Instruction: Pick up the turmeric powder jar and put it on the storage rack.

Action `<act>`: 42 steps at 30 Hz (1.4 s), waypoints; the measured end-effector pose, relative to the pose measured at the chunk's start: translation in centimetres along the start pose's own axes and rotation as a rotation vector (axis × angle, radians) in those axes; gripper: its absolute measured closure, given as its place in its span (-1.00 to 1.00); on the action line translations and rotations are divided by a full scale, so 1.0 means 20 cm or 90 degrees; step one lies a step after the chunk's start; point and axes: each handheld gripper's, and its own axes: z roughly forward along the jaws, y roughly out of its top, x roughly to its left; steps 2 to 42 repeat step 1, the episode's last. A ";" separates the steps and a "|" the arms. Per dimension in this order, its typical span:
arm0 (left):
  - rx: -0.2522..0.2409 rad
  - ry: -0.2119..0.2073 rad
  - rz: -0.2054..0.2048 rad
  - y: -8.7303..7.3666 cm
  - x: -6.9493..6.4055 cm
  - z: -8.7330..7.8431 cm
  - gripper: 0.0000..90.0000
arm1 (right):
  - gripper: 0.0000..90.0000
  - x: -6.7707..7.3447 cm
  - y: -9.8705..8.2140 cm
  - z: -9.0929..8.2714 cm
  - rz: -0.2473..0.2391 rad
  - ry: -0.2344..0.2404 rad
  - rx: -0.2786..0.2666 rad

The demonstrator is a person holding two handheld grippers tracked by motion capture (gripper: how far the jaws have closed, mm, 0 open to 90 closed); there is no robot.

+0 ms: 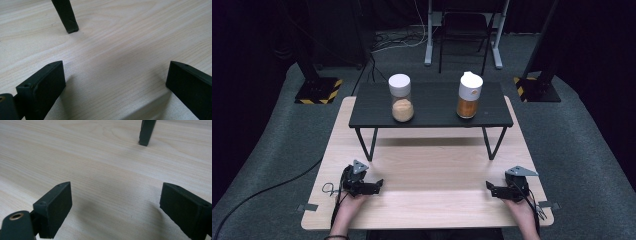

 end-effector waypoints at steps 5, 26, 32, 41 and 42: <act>0.000 0.000 0.000 0.00 0.00 0.00 -0.96 | -0.78 0.00 0.00 0.00 0.000 0.002 -0.001; 0.000 0.000 0.000 0.00 0.00 0.00 -0.96 | -0.78 0.00 0.00 0.00 0.000 0.002 -0.001; 0.000 0.000 0.000 0.00 0.00 0.00 -0.96 | -0.78 0.00 0.00 0.00 0.000 0.002 -0.001; 0.000 0.000 0.000 0.00 0.00 0.00 -0.96 | -0.78 0.00 0.00 0.00 0.000 0.002 -0.001; 0.000 0.000 0.000 0.00 0.00 0.00 -0.96 | -0.78 0.00 0.00 0.00 0.000 0.002 -0.001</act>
